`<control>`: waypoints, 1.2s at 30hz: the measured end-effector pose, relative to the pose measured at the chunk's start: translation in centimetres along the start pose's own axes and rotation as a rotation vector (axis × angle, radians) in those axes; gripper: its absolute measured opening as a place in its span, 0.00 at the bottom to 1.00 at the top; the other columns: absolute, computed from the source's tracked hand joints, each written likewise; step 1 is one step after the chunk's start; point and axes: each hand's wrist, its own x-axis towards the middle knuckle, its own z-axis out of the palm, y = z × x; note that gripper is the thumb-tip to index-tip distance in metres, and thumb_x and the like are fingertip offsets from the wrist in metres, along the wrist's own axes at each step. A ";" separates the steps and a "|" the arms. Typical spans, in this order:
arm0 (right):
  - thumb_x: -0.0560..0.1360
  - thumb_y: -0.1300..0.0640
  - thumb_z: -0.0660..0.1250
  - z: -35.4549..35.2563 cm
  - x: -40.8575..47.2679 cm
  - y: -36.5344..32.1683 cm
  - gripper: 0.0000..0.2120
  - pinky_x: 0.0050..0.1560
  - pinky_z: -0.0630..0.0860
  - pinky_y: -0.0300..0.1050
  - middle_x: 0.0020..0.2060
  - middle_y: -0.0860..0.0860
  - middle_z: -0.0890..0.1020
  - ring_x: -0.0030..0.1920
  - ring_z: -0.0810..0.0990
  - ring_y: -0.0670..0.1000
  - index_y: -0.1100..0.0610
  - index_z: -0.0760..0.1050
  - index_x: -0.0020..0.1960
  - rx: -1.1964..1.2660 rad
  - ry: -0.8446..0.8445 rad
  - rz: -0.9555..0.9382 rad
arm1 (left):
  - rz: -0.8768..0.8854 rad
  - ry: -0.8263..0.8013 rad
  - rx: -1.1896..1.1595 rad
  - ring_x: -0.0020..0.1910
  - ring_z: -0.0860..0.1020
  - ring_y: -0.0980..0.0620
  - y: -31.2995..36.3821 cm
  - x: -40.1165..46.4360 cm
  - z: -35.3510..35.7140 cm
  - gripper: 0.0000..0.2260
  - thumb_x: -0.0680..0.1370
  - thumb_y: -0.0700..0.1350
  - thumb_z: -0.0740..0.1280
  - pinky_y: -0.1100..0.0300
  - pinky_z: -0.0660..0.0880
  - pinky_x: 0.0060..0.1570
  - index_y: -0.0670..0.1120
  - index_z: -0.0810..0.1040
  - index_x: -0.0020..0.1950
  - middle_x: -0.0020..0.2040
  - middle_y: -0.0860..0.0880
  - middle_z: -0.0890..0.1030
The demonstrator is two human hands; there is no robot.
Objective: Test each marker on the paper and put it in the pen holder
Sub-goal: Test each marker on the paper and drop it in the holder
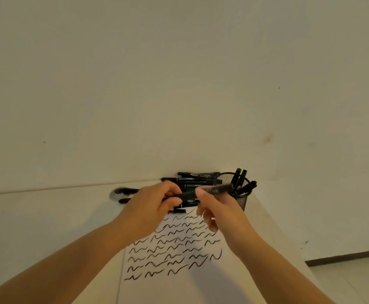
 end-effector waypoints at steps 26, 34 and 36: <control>0.71 0.66 0.58 2.9 -6.9 2.5 0.18 0.21 0.54 0.35 0.17 0.53 0.65 0.17 0.57 0.49 0.59 0.68 0.23 0.248 -0.171 0.134 | -0.183 -0.287 -0.285 0.27 0.76 0.62 2.6 -10.4 0.7 0.13 0.77 0.46 0.63 0.70 0.72 0.32 0.55 0.77 0.33 0.27 0.59 0.78; 0.74 0.64 0.56 -6.3 -3.7 3.2 0.17 0.19 0.52 0.36 0.15 0.50 0.64 0.15 0.57 0.47 0.58 0.66 0.26 0.342 0.294 -0.076 | -0.440 -0.220 -0.474 0.23 0.70 0.56 -3.6 -12.7 0.0 0.16 0.80 0.41 0.57 0.65 0.70 0.29 0.47 0.78 0.35 0.24 0.53 0.73; 0.74 0.61 0.62 -6.0 -3.0 4.3 0.13 0.21 0.59 0.37 0.18 0.49 0.70 0.19 0.64 0.47 0.58 0.69 0.31 0.096 0.320 -0.081 | -0.354 -0.147 -0.325 0.24 0.71 0.57 -4.0 -11.8 0.7 0.15 0.80 0.42 0.57 0.67 0.70 0.30 0.49 0.77 0.36 0.26 0.53 0.75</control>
